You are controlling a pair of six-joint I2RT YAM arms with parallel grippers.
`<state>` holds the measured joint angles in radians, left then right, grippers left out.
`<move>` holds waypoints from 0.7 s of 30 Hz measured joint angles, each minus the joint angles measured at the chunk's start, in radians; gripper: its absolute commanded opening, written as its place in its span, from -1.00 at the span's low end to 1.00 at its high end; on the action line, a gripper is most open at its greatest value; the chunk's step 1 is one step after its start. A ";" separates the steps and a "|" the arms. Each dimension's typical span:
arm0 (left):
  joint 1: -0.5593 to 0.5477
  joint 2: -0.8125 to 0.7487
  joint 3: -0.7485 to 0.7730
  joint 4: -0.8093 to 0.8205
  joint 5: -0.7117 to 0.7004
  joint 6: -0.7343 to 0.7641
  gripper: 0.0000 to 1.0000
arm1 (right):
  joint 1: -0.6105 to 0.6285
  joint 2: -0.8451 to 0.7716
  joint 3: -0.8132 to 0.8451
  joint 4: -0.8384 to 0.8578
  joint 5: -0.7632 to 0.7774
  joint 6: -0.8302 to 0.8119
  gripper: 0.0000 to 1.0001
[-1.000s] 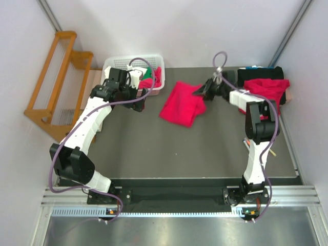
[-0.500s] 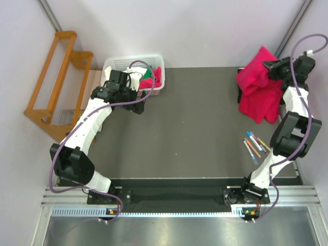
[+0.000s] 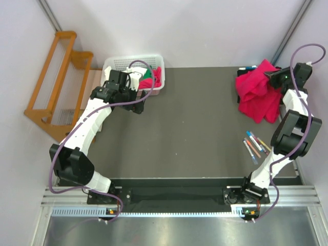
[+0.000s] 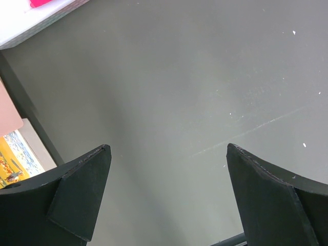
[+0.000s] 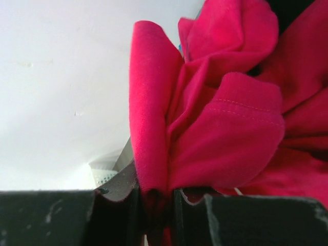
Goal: Fold and stack the t-shirts
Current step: Neatly place the folded tshirt to the corner
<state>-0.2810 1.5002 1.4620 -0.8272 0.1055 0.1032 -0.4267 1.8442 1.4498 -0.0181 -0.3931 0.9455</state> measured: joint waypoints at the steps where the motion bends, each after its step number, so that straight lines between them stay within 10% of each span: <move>1: 0.000 0.000 0.000 0.000 -0.002 0.000 0.98 | 0.000 0.015 0.032 -0.033 0.016 -0.002 -1.00; 6: 0.004 -0.002 0.000 0.000 -0.012 0.000 0.98 | -0.003 0.029 0.112 -0.170 0.137 -0.013 -0.96; 10: 0.008 -0.008 0.000 0.000 -0.016 0.000 0.97 | -0.003 0.025 0.117 -0.273 0.258 -0.031 -0.38; 14: 0.012 -0.017 0.000 -0.002 -0.016 0.002 0.98 | -0.006 0.025 0.126 -0.386 0.375 -0.063 0.69; 21: 0.014 -0.030 0.000 -0.004 -0.016 0.004 0.98 | -0.013 0.019 0.177 -0.509 0.510 -0.138 1.00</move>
<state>-0.2668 1.4704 1.4616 -0.8314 0.0891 0.1070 -0.4400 1.8629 1.6272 -0.5274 0.1169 0.8070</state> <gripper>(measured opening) 0.987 0.992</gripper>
